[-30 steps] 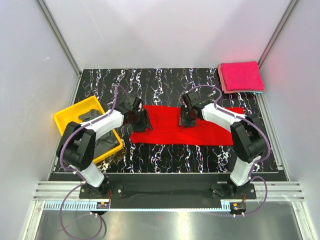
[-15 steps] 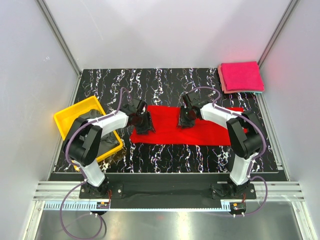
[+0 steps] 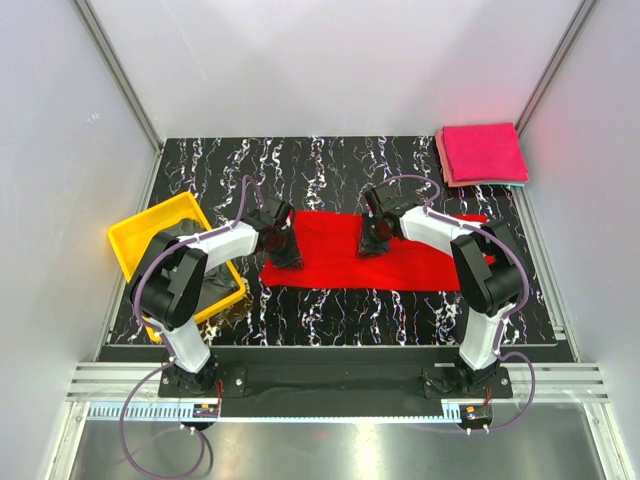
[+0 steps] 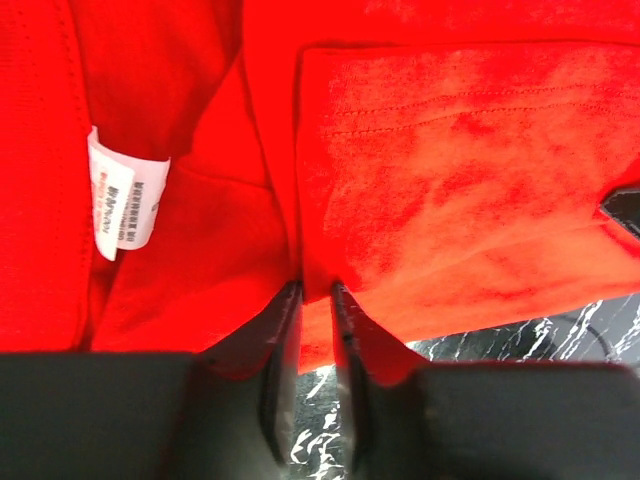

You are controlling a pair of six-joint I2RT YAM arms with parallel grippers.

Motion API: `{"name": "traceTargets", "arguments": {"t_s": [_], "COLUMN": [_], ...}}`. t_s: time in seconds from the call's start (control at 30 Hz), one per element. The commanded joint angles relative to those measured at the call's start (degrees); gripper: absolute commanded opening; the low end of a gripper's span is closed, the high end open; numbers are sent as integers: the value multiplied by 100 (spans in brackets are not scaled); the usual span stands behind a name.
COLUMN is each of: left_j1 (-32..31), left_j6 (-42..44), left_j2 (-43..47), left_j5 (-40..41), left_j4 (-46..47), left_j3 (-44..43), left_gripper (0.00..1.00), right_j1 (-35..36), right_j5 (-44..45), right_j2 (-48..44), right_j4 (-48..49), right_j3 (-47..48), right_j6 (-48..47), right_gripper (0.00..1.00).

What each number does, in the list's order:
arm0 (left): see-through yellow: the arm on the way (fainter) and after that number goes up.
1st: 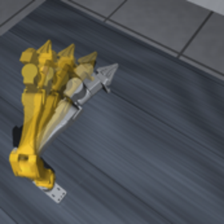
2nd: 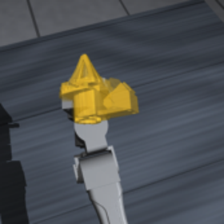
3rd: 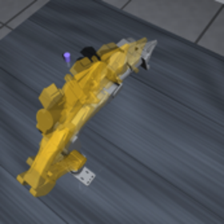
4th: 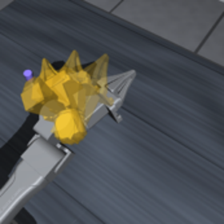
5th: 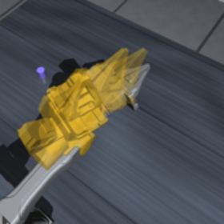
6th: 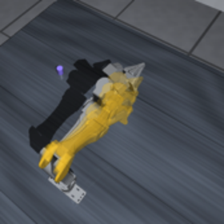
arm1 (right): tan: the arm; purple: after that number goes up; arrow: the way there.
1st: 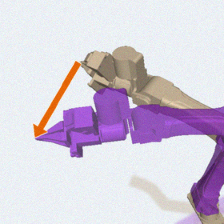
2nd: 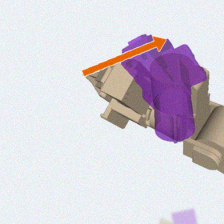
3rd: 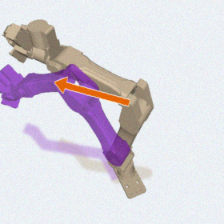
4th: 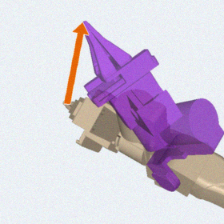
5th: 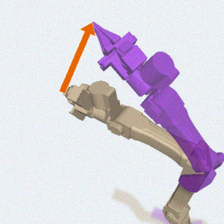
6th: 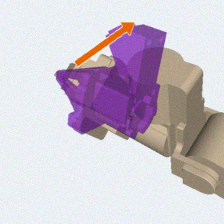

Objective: Fold and stack the t-shirts
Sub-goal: Fold the tshirt

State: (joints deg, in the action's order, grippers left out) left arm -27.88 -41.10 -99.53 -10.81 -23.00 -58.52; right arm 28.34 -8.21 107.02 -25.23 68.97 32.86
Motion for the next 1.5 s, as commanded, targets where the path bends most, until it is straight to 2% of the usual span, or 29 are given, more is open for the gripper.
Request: {"name": "traceTargets", "arguments": {"t_s": [0.0, 0.2, 0.37, 0.6, 1.03, 1.3, 1.47], "left_j1": [-7, -7, -25, -139, -736, -798, -798], "left_j6": [-3, -29, -135, -284, -697, -786, -645], "left_j2": [30, 73, 258, 548, 1102, 1032, 541], "left_j5": [167, 185, 149, 351, 536, 509, 694], "left_j4": [51, -73, -116, -748, -1119, -732, -933], "left_j3": [-282, -458, -537, -792, -767, -151, -300], "left_gripper": [20, 0, 0, 0, 0, 0, 0], "right_j1": [-48, -48, -39, -91, -153, -144, -153], "right_j5": [12, -58, -49, 21, 91, 4, -32], "right_j2": [-76, -120, -208, -524, -1157, -1114, -833], "right_j4": [27, 27, -25, -359, -799, -448, -368], "right_j3": [161, 178, 231, 301, 249, -199, -331], "right_j6": [-25, -78, -140, -228, -333, -289, -368], "right_gripper": [19, 0, 0, 0, 0, 0, 0]}}
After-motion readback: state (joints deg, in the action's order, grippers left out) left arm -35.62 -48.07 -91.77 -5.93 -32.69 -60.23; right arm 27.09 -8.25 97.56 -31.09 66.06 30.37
